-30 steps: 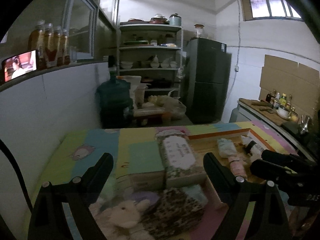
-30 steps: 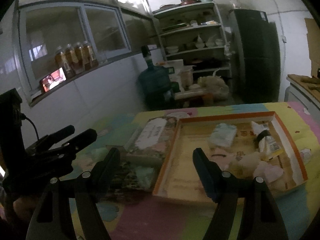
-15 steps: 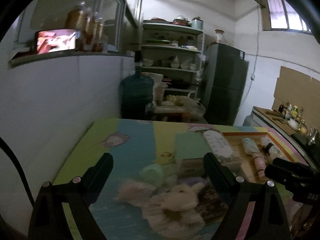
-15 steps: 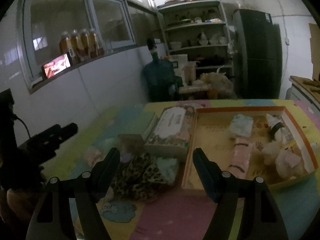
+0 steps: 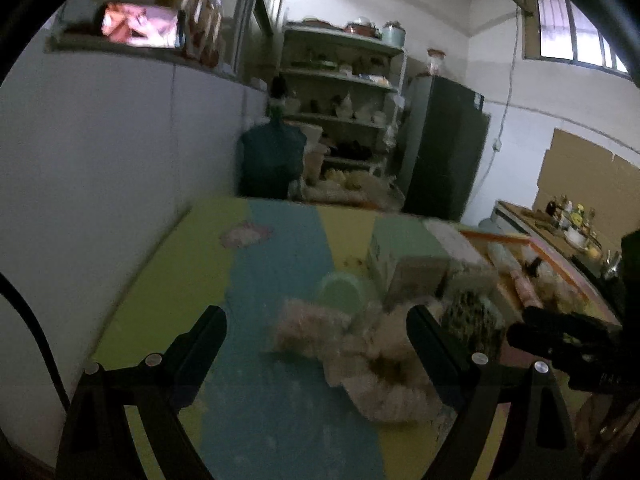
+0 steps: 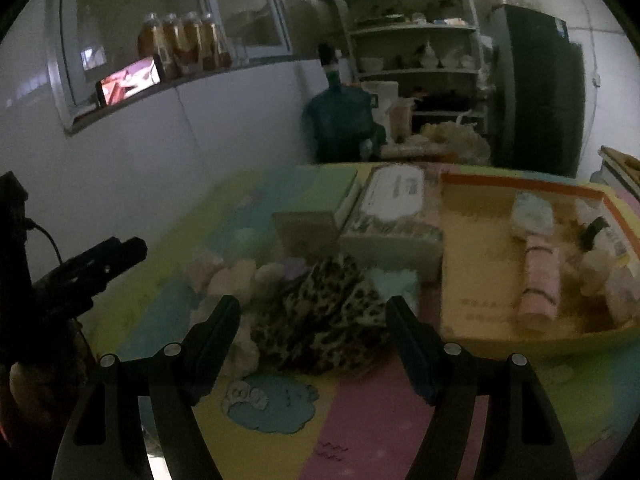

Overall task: Organize soft objects
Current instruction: 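Move both grippers back over the remaining pile of soft items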

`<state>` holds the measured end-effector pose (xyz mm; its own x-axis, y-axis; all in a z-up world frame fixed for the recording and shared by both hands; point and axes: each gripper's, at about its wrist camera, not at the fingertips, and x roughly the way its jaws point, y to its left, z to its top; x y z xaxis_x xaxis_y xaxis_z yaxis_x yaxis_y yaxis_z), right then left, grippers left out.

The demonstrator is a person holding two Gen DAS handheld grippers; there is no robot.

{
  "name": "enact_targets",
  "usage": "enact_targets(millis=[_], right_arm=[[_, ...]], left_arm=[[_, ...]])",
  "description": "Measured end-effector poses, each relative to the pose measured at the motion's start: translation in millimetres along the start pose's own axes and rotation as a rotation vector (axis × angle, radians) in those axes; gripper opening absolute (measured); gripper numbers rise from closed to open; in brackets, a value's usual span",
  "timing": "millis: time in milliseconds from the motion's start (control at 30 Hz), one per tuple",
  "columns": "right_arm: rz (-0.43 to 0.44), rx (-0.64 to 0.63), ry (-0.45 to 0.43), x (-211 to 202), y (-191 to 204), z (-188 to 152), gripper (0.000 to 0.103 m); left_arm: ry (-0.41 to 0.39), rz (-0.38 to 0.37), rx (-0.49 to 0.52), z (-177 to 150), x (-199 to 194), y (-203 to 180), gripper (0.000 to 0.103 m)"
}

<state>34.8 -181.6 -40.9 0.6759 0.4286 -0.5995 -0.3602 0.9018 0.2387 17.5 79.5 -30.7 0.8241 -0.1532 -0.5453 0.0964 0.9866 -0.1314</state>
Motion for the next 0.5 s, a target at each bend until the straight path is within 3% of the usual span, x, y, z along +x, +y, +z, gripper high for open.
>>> enact_targets(millis=[333, 500], right_arm=[[-0.007, 0.021, 0.013, 8, 0, -3, 0.076], [-0.003, 0.034, 0.018, 12, -4, -2, 0.076]], left_arm=[[0.164, -0.04, 0.056, -27, 39, -19, 0.085], [0.236, -0.009, 0.063, -34, 56, -20, 0.07]])
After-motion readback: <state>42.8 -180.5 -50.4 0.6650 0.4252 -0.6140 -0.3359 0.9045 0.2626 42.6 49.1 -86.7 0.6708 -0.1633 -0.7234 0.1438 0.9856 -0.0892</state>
